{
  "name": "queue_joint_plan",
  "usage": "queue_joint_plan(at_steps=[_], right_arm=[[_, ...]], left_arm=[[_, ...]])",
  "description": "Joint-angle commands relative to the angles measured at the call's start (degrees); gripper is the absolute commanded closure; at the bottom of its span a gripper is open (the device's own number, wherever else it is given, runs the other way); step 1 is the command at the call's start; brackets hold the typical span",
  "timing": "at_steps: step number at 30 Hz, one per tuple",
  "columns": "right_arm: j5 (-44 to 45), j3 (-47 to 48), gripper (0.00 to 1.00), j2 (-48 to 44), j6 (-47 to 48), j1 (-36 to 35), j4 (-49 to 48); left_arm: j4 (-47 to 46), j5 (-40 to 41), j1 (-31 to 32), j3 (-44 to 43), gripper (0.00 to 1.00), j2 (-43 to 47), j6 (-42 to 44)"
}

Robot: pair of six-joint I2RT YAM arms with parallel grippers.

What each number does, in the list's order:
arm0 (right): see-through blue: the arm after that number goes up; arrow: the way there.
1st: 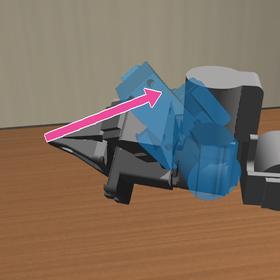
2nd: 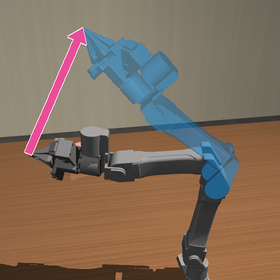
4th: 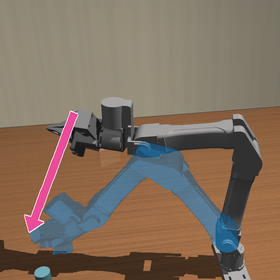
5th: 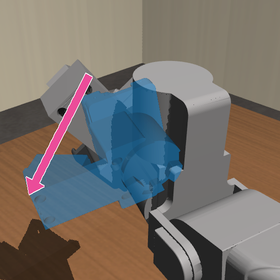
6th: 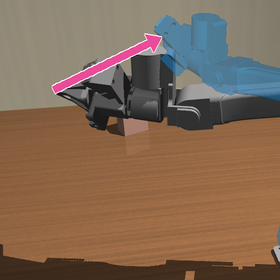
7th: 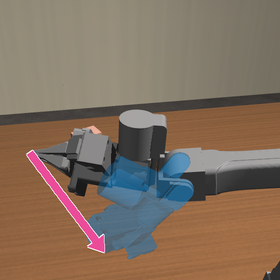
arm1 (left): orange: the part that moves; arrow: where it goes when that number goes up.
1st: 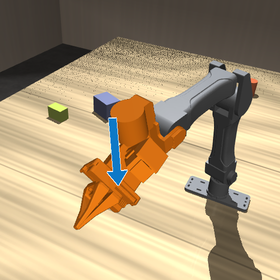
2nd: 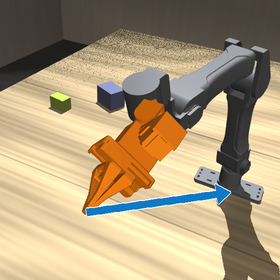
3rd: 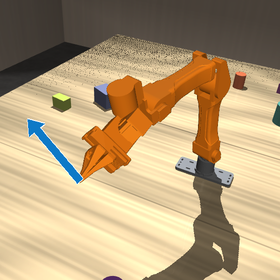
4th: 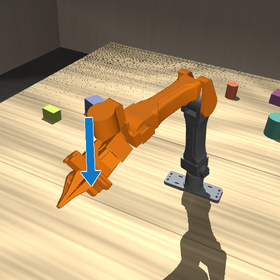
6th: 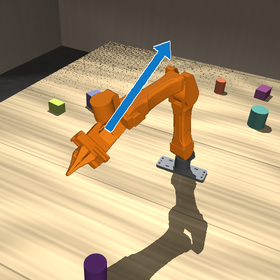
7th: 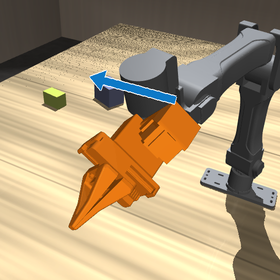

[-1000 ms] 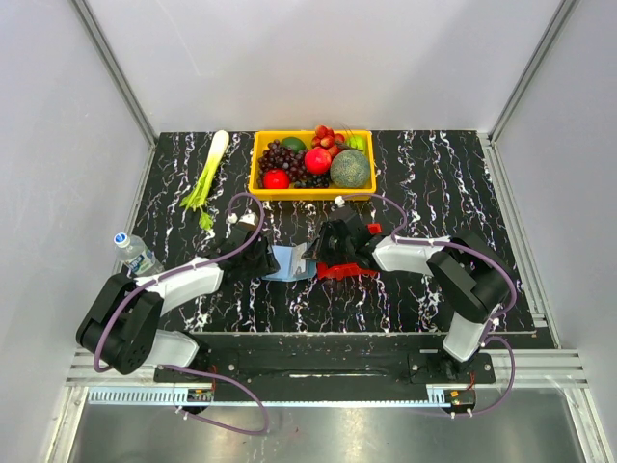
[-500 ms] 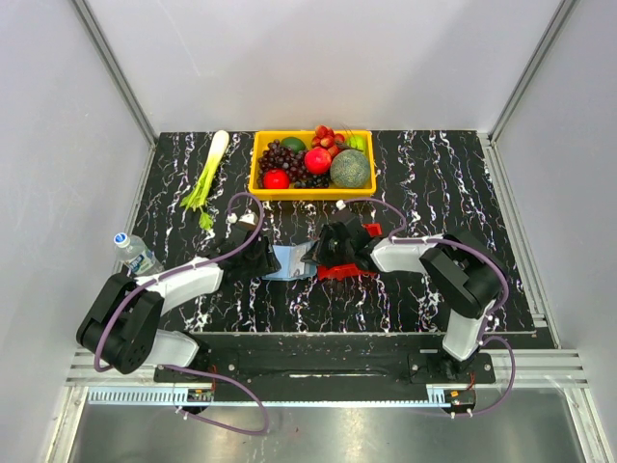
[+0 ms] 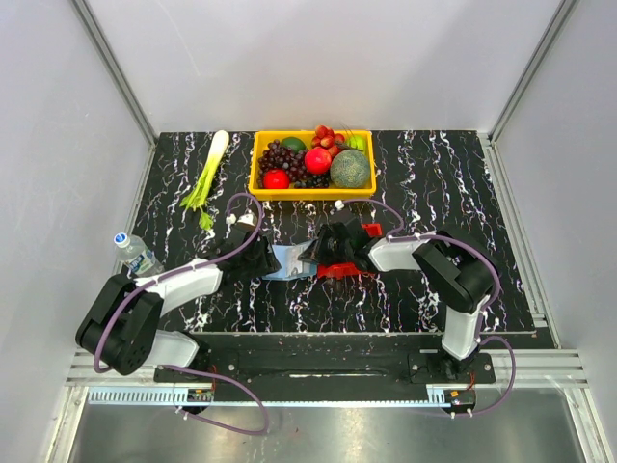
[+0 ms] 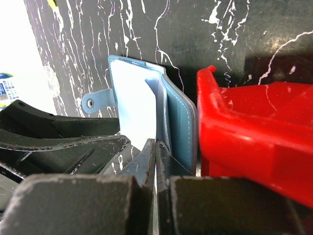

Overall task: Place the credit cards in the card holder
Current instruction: Insert the credit card into the card holder.

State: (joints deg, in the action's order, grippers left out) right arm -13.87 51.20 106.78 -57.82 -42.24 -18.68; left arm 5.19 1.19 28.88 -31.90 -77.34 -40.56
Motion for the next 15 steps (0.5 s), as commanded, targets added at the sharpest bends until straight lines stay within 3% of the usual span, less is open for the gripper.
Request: queue_joint_plan(at_steps=[1, 15], right_arm=[[-1.0, 2.3, 1.00, 1.8, 0.9, 0.0, 0.4], [6.5, 2.2, 1.00, -0.2, 3.9, 0.1, 2.1]], left_arm=[[0.5, 0.0, -0.3, 2.3, 0.48, -0.4, -0.1], [0.5, -0.7, -0.3, 1.8, 0.50, -1.8, 0.4]])
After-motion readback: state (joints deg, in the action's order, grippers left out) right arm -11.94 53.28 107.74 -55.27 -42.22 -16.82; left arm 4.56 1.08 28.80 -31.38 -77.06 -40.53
